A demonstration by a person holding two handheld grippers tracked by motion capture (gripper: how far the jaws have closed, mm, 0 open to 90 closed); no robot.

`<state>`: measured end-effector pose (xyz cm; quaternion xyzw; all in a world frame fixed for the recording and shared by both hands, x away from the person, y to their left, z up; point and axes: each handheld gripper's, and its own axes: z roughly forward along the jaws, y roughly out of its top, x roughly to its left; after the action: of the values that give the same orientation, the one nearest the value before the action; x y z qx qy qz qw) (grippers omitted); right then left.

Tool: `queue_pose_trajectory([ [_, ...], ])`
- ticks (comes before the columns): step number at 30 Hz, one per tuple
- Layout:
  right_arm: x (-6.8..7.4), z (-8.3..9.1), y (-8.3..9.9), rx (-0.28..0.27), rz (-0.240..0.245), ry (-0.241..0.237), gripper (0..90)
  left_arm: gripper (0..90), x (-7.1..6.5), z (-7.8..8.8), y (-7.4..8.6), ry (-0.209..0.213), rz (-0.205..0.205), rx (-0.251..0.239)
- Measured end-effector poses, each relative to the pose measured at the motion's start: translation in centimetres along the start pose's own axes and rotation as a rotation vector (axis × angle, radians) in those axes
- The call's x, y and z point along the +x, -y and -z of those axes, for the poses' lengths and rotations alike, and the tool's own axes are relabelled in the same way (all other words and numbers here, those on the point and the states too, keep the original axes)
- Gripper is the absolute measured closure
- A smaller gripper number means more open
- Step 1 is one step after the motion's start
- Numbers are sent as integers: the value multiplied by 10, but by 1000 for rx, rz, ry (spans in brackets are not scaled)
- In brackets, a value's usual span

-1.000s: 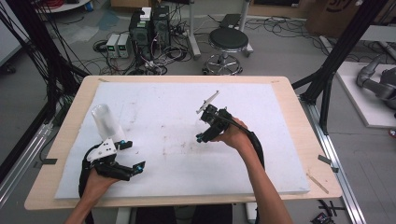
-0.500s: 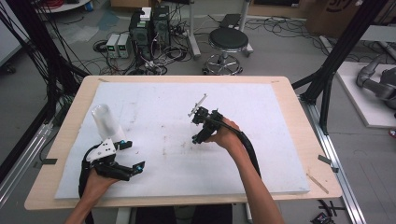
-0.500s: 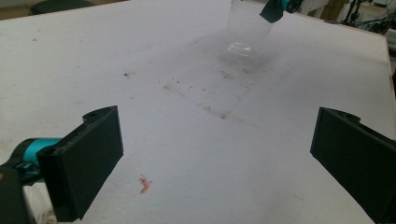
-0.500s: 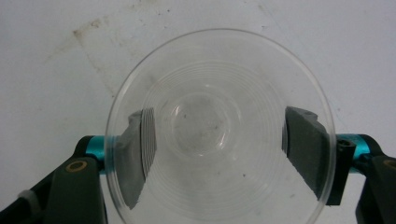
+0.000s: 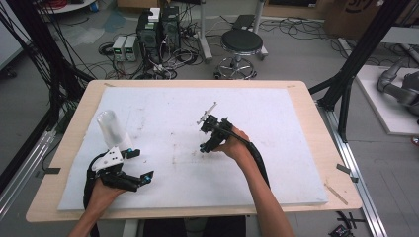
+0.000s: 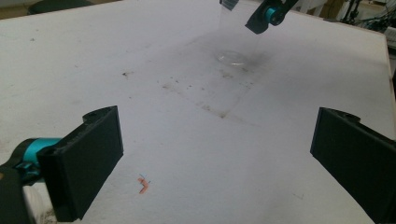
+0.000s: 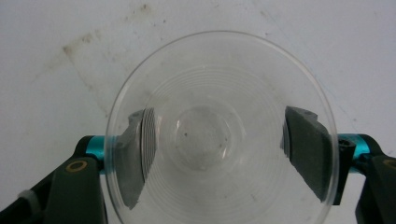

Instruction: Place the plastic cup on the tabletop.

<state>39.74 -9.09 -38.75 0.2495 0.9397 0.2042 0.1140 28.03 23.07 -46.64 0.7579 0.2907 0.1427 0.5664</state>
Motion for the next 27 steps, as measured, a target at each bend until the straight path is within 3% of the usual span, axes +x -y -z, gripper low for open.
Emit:
queue_pose_trajectory([
  [1,-2,-2,2,-23,-25,-29,305,24,0,0,0,-1,0,1],
  [13,-2,-3,3,-23,-20,-27,282,24,0,-1,0,-2,1,1],
  [19,-2,-7,4,-13,-10,-37,216,24,0,0,0,-1,-7,0],
  [27,-3,-10,9,-33,-38,-32,157,24,0,0,0,0,-2,0],
])
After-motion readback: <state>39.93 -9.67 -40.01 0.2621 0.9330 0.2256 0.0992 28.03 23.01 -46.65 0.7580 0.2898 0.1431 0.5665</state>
